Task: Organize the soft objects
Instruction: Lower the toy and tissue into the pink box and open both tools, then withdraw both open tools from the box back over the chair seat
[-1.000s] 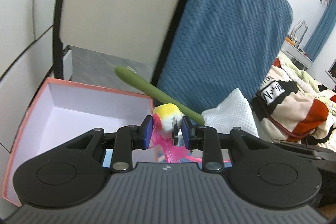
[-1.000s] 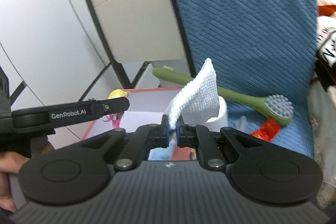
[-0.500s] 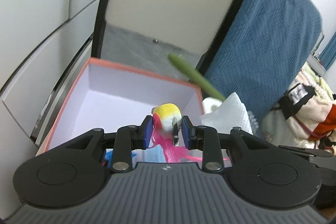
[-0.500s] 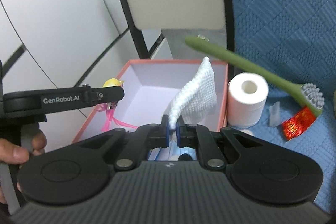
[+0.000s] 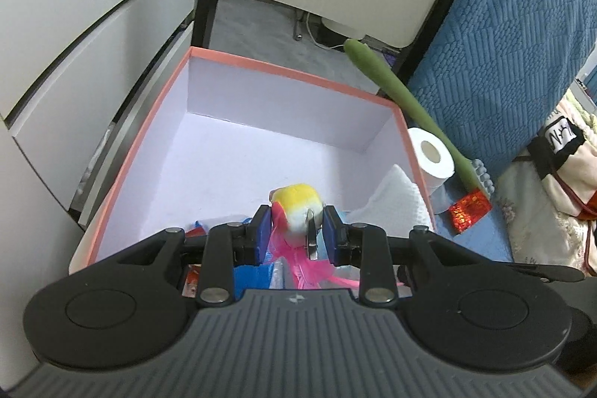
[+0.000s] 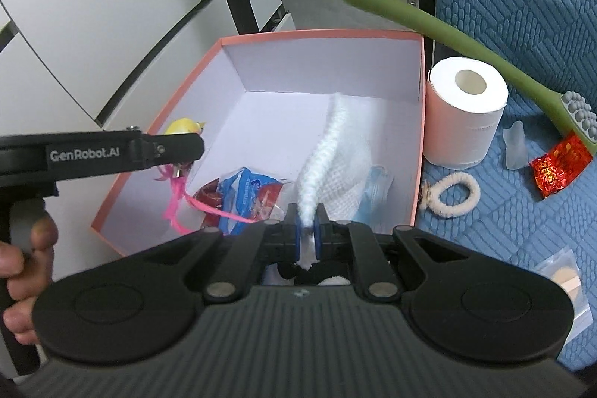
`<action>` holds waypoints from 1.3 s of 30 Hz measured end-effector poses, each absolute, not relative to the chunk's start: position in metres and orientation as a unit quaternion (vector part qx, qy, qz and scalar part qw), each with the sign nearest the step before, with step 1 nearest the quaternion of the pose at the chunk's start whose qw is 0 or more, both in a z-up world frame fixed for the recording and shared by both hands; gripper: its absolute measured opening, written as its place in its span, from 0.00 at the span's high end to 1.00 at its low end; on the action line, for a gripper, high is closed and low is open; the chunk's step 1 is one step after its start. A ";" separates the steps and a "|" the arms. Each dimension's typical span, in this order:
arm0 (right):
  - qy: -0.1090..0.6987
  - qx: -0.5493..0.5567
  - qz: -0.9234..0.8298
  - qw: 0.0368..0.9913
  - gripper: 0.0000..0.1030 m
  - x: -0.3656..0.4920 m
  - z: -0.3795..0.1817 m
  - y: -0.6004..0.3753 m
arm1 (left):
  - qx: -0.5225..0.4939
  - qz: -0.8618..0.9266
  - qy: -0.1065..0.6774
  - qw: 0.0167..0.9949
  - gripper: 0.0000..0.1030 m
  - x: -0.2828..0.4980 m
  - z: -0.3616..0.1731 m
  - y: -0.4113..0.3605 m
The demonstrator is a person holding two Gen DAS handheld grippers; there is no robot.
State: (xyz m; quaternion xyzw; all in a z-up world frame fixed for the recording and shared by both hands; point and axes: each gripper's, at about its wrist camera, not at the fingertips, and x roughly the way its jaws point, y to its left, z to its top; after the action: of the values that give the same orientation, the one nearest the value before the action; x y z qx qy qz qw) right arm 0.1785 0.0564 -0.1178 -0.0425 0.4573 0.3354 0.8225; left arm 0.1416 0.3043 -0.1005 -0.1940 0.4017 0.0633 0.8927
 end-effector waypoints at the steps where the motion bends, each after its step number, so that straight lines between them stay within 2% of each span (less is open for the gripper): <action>1: 0.460 -0.042 0.335 0.822 0.88 0.180 -0.118 0.056 | -0.193 0.067 0.402 0.892 0.64 0.140 -0.102 0.305; 3: 0.463 -0.039 0.335 0.819 0.81 0.184 -0.116 0.056 | -0.194 0.073 0.402 0.892 0.42 0.141 -0.101 0.305; 5: 0.459 -0.033 0.342 0.819 0.61 0.186 -0.110 0.052 | -0.201 0.082 0.398 0.891 0.42 0.140 -0.099 0.308; 8: 0.446 -0.027 0.350 0.823 0.49 0.187 -0.098 0.046 | -0.205 0.086 0.382 0.897 0.42 0.137 -0.088 0.307; 25: 0.368 -0.001 0.354 0.860 0.48 0.165 -0.029 -0.023 | -0.167 0.057 0.331 0.927 0.42 0.118 -0.026 0.240; 39: 0.355 0.020 0.318 0.879 0.48 0.141 -0.030 -0.106 | -0.149 -0.001 0.327 0.933 0.42 0.096 -0.024 0.152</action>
State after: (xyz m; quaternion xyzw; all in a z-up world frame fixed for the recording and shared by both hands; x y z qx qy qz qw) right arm 0.1405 -0.1059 -0.0298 0.0204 0.3555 0.3181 0.8786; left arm 0.0959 0.1524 -0.0236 -0.1489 0.3271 -0.0013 0.9332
